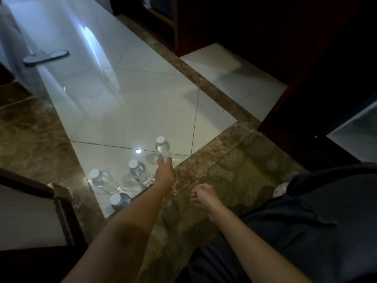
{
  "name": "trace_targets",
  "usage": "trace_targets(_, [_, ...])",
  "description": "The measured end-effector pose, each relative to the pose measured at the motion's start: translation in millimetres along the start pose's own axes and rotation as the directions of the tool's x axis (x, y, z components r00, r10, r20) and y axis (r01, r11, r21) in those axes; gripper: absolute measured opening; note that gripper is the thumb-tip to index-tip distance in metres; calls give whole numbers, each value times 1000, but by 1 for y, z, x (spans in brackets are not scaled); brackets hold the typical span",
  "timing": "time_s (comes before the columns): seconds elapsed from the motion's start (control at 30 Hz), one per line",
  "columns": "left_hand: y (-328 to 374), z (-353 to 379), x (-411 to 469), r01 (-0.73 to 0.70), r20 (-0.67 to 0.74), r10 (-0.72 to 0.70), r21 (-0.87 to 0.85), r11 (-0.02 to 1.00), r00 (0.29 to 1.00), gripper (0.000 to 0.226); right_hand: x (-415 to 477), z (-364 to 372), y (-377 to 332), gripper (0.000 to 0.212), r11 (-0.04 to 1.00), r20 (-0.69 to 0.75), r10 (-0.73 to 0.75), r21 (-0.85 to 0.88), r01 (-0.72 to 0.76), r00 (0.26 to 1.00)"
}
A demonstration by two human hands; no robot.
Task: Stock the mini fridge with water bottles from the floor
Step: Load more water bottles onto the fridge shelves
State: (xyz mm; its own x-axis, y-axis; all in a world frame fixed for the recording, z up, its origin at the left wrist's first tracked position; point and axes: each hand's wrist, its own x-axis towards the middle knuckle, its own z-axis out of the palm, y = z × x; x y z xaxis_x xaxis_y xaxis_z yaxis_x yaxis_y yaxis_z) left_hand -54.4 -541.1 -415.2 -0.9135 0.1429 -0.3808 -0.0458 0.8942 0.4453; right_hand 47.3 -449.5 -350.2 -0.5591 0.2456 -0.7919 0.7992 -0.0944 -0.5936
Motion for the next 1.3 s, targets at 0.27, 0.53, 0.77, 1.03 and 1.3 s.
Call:
trace_targets(0.27, [2,13,-11,-146,-37,148,38,989,988,36,0,-10,-2,21,993,-4,-19,117,19,1000])
trace_targets(0.53, [61,-36,-22,-319,-68,319,12,948,945,17,-7,-38,-21,15,980,-128,-125,139,142,984])
trace_targets(0.77, [173,-85,-42,-490,-162,493,61,870,855,24,-12,-105,-79,19,971,-240,-210,58,230,948])
trace_targets(1.03, [316,-111,-47,-772,-93,767,-55,633,635,23,-37,-251,-147,55,920,-185,-391,-41,391,902])
trace_targets(1.3, [451,-74,-59,-890,128,913,-209,406,387,24,-38,-387,-122,55,856,-167,-503,-229,463,848])
